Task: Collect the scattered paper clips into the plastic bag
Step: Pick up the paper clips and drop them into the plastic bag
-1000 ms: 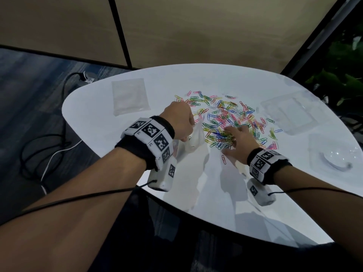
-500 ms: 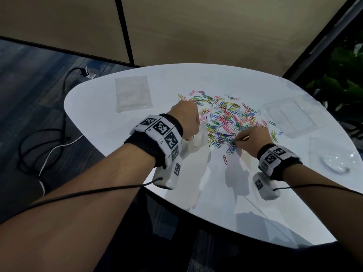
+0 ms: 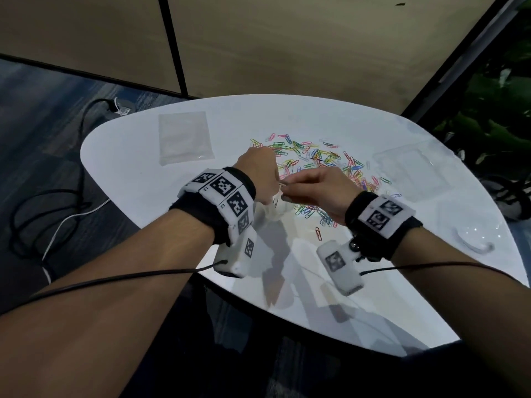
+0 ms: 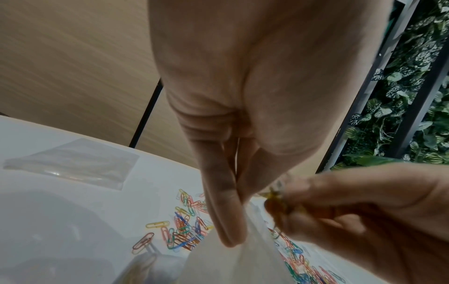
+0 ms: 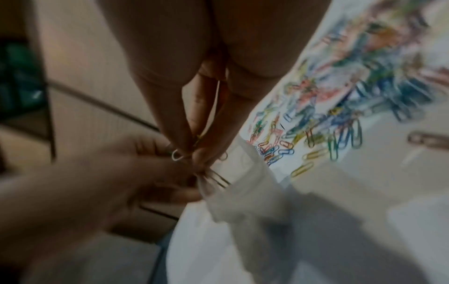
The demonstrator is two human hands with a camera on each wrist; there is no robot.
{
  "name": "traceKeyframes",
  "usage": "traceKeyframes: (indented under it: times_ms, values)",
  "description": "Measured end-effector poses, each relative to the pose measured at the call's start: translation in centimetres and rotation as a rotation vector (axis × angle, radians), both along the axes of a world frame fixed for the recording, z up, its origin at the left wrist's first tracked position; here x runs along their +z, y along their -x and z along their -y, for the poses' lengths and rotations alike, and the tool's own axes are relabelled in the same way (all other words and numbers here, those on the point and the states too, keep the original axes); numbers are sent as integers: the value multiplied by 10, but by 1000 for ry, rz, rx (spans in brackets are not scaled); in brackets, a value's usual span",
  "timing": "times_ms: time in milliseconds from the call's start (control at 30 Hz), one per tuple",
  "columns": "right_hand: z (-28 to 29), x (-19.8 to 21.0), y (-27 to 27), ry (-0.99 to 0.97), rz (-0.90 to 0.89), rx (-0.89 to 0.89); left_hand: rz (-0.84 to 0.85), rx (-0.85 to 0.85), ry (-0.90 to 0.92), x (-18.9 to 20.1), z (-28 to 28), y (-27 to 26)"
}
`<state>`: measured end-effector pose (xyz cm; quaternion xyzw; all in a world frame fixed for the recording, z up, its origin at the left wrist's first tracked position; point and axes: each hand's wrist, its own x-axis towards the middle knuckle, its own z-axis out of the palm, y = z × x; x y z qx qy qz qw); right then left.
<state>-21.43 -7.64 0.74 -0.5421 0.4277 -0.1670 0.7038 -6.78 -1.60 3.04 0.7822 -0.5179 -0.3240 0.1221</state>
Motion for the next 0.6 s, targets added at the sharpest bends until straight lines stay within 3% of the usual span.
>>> traceKeyframes:
  times_ms: [100,200,367,467,600]
  values:
    - [-6,-6,-6,333,-182,34,-13,30,22,1,-1,-1]
    - [-8,-8,-8,492,-264,87,-33,51,33,2,-2,-3]
    - [-5,-18,-9,900,-404,338,-69,64,38,2,-1,-4]
    - [-1,-14,-5,939,-393,390,-80,62,41,3,-1,-4]
    - [29,-7,12,797,-392,192,-39,45,18,5,-2,-6]
